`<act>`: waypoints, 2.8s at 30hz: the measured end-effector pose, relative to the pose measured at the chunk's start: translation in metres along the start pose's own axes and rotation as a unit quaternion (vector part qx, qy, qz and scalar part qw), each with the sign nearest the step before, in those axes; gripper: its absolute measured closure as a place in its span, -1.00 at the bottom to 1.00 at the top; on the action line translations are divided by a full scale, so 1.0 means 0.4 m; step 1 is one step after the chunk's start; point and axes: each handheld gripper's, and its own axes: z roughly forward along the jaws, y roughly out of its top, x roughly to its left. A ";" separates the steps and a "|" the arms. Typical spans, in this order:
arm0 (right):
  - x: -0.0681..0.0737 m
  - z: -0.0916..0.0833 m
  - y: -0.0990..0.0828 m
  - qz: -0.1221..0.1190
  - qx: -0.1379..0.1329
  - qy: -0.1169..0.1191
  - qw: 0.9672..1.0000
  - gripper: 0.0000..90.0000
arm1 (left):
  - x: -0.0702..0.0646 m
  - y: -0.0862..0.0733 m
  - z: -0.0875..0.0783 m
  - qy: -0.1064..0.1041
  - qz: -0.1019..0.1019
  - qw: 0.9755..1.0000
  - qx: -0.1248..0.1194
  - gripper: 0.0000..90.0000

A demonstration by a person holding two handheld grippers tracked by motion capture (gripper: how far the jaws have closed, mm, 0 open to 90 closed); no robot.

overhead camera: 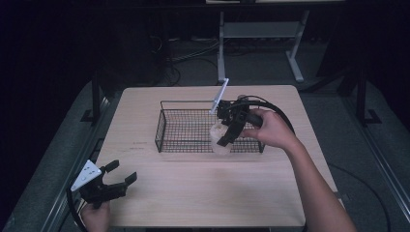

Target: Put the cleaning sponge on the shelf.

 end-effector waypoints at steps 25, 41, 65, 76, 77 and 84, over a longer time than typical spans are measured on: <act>-0.106 -0.019 0.005 0.047 -0.002 -0.006 0.999 -0.38 | 0.002 -0.001 0.001 -0.002 -0.004 1.000 0.000 -0.69; -0.159 0.018 -0.007 0.071 -0.003 -0.013 0.997 -0.38 | 0.001 -0.001 0.001 -0.002 -0.004 1.000 -0.002 -0.69; -0.229 0.129 -0.044 0.114 0.009 -0.012 0.993 -0.38 | 0.006 -0.001 0.000 -0.002 -0.005 1.000 -0.002 -0.69; -0.238 0.173 -0.063 0.118 0.014 -0.005 0.993 -0.38 | 0.008 -0.002 -0.003 0.000 -0.007 1.000 -0.003 -0.69; -0.238 0.176 -0.065 0.119 0.016 -0.005 0.993 -0.38 | 0.007 -0.002 -0.002 0.000 -0.007 1.000 -0.003 -0.69; -0.237 0.170 -0.068 0.119 0.014 -0.007 0.993 -0.38 | 0.007 -0.002 -0.001 0.000 -0.006 1.000 -0.001 -0.69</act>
